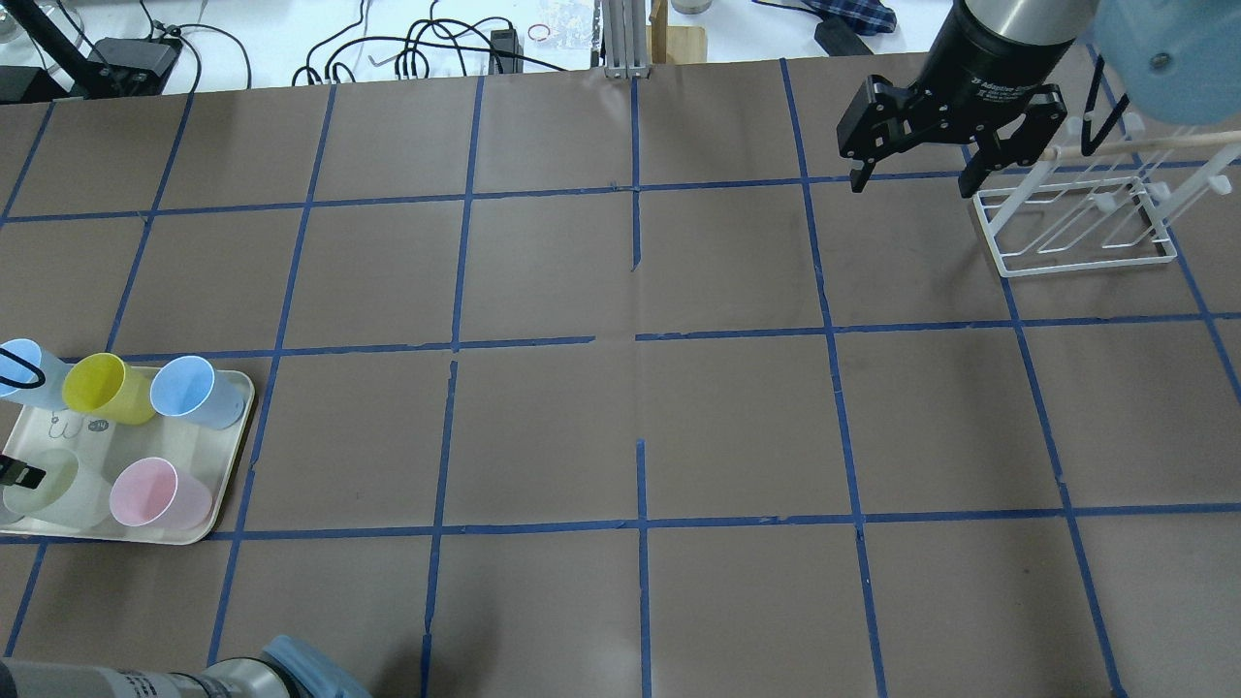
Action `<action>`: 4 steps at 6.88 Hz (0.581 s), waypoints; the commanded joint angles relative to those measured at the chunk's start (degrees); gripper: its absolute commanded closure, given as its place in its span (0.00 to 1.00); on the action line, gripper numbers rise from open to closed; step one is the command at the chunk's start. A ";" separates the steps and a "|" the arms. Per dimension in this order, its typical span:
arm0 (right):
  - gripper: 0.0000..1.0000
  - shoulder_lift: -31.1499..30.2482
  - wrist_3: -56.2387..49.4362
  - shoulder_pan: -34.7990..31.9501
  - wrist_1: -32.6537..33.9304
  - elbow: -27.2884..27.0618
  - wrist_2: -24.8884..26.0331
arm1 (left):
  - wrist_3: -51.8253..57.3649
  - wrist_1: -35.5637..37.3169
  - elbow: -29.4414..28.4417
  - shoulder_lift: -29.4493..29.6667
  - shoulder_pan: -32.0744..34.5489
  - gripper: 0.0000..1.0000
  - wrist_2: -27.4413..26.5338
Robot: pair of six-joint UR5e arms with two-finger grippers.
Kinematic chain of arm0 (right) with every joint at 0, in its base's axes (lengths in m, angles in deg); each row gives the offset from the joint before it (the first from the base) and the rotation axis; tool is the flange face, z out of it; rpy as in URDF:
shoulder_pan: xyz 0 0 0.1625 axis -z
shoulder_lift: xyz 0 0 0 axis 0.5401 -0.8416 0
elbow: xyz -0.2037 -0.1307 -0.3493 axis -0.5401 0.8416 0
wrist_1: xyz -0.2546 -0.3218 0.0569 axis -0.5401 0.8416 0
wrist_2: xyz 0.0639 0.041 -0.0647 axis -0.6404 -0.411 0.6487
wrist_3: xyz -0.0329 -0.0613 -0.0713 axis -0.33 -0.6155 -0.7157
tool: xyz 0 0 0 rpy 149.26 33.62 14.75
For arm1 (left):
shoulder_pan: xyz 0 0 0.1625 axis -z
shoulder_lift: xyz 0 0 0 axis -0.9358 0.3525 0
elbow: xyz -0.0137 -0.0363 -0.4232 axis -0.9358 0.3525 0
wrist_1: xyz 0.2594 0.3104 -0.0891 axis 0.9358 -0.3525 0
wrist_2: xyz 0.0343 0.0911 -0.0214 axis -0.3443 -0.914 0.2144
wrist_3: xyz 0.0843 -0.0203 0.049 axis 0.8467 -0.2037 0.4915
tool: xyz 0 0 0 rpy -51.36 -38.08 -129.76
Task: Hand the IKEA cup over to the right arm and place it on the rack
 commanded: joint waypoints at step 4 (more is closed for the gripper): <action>0.00 0.03 -0.06 0.00 -0.07 -0.26 0.23 | -0.88 -37.93 -19.51 -6.58 3.94 1.00 5.21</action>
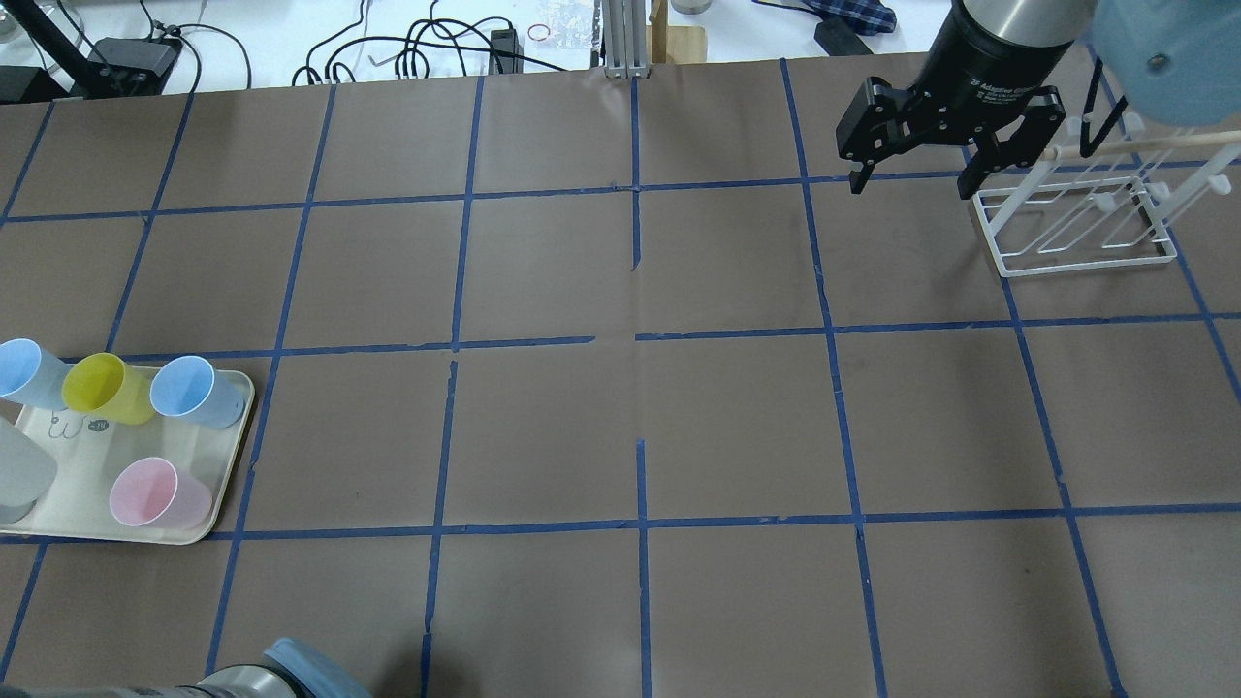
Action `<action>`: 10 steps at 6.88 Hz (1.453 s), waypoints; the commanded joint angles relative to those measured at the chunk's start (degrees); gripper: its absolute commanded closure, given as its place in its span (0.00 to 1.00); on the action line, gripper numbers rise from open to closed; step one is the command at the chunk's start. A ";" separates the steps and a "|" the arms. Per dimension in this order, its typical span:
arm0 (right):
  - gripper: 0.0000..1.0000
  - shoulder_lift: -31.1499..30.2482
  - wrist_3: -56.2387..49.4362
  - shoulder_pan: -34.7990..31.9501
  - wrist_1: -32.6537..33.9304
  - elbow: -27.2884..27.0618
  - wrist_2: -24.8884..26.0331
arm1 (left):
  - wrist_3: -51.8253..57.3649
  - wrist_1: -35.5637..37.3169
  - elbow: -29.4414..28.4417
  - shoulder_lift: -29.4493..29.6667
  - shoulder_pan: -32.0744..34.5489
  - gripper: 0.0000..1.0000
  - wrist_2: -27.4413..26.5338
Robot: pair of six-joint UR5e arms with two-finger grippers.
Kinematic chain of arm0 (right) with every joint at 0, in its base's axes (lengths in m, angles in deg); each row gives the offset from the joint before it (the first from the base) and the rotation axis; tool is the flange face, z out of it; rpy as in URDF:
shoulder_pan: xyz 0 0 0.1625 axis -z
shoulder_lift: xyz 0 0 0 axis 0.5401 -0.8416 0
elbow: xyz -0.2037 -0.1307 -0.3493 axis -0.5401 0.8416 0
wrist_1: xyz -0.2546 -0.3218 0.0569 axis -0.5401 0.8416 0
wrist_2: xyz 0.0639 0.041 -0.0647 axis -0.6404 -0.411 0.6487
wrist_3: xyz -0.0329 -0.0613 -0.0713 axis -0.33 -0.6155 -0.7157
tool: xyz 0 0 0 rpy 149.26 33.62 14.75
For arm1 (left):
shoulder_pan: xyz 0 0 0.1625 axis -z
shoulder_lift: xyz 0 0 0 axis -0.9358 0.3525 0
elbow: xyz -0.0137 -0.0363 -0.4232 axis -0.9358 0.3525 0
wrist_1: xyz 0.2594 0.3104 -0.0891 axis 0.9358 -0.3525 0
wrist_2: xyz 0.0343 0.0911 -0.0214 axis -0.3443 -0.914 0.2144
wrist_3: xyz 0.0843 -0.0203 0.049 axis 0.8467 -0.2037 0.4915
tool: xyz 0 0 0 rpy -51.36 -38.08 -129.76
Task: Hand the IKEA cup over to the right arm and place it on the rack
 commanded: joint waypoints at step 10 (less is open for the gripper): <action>0.00 1.68 -0.32 0.18 -0.12 -0.18 0.36 | -1.93 -29.19 21.44 -0.06 36.35 1.00 84.50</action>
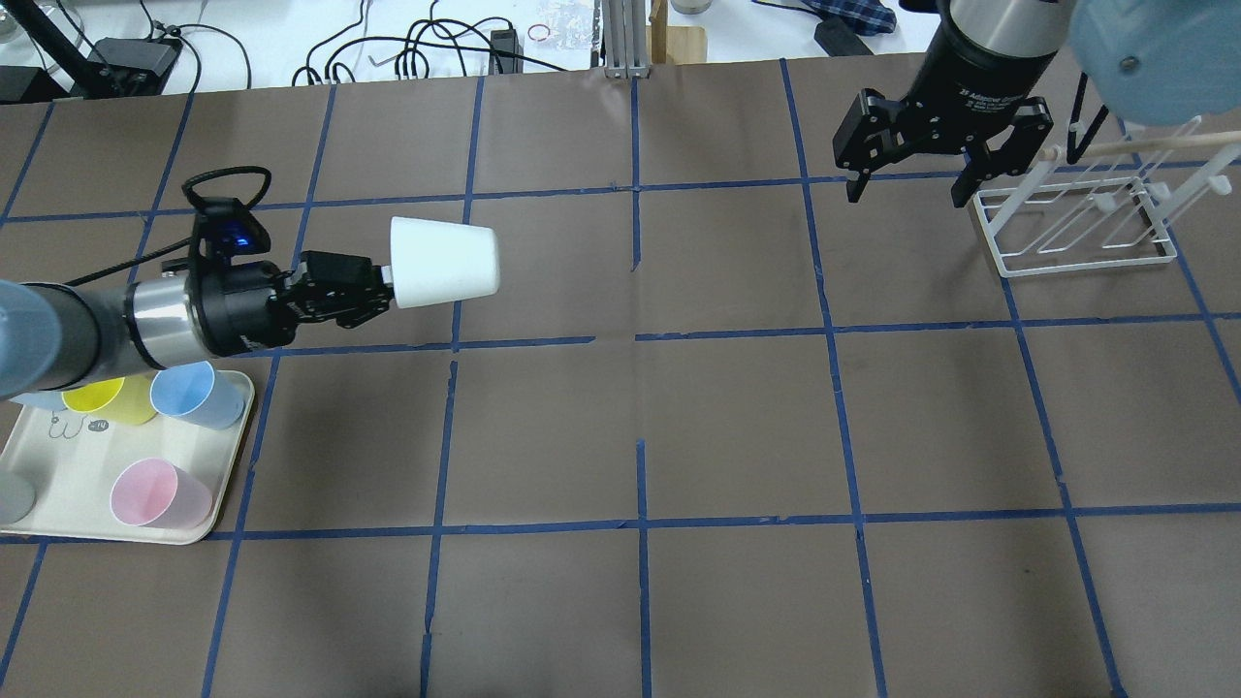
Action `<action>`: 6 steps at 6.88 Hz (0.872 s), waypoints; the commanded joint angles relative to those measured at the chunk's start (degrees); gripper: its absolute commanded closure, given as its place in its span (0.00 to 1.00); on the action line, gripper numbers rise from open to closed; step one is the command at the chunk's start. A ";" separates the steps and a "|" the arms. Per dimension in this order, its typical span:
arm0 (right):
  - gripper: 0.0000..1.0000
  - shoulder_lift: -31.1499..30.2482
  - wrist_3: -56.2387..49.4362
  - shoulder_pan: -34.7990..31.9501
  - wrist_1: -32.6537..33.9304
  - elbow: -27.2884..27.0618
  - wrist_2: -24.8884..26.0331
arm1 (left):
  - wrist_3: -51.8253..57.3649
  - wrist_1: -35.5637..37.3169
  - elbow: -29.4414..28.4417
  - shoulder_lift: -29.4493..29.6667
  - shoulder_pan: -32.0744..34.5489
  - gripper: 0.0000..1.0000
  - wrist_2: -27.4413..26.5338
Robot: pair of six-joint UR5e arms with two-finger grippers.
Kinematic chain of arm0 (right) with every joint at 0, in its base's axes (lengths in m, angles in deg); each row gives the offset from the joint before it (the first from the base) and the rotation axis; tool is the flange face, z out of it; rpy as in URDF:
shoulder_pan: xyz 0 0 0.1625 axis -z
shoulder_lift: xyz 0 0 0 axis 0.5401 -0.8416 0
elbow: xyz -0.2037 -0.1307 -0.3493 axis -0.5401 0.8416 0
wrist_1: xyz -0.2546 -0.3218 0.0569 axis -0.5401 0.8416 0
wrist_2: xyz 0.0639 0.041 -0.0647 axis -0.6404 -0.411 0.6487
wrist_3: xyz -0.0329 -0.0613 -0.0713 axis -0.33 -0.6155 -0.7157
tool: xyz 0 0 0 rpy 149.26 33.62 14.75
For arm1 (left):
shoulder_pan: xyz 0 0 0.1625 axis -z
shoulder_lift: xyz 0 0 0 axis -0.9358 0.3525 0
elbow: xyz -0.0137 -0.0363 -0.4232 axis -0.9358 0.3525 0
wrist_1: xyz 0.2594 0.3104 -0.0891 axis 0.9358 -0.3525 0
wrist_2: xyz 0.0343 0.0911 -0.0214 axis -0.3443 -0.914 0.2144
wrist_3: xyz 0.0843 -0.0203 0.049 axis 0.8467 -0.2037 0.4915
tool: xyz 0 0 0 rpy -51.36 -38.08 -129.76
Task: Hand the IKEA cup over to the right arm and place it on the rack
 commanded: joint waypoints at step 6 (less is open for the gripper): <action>0.00 0.33 -3.52 2.97 -4.27 0.24 -7.34 | -0.54 3.84 8.62 0.77 18.03 1.00 30.91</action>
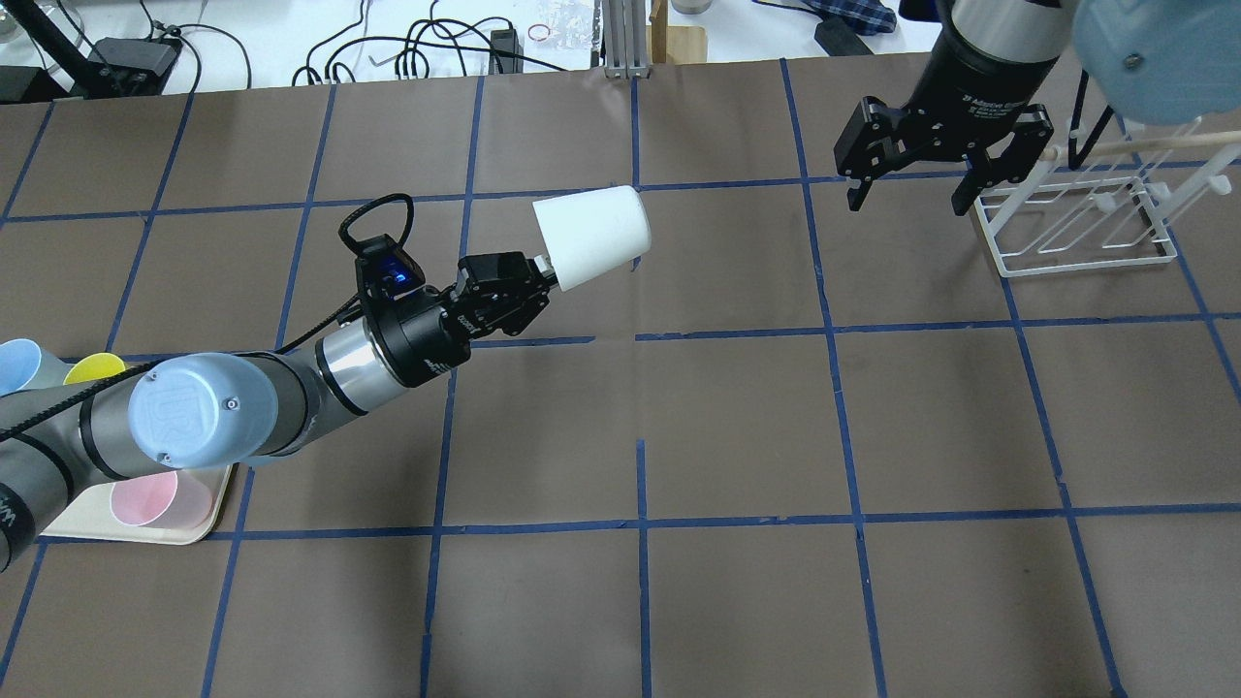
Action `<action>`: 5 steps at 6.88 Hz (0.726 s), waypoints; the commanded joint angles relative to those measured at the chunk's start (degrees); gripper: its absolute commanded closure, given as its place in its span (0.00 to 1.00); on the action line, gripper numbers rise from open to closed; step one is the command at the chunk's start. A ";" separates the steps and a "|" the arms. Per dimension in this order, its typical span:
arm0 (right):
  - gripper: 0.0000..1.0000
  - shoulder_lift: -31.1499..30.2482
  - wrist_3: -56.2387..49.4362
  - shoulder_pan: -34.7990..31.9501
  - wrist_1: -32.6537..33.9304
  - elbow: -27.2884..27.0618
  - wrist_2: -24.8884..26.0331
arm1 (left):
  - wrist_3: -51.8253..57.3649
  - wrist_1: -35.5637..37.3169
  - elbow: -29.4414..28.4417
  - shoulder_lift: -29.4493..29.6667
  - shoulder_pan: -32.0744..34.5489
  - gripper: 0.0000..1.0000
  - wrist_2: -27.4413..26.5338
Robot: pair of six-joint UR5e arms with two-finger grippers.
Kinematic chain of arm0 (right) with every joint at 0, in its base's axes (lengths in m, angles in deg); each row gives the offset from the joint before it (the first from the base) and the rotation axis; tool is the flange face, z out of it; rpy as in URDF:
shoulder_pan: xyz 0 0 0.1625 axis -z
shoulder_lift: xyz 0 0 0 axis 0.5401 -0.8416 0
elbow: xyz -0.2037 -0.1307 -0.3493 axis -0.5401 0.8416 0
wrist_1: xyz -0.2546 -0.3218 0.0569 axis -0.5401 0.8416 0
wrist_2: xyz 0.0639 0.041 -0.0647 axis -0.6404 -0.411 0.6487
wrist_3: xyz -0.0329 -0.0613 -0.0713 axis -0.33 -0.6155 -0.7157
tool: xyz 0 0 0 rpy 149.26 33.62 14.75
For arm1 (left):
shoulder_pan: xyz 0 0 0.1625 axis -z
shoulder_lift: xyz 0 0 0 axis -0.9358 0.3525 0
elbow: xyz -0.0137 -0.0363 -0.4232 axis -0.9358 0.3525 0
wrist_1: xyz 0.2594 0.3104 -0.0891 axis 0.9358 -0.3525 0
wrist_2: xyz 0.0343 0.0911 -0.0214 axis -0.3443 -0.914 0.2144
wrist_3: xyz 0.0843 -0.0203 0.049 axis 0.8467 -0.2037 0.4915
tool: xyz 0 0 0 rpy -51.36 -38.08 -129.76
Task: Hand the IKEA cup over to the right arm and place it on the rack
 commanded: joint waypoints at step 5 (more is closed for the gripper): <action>0.00 0.16 -3.20 13.89 -20.14 -3.39 -52.63 | -1.26 -0.52 0.13 -0.50 4.42 1.00 -3.30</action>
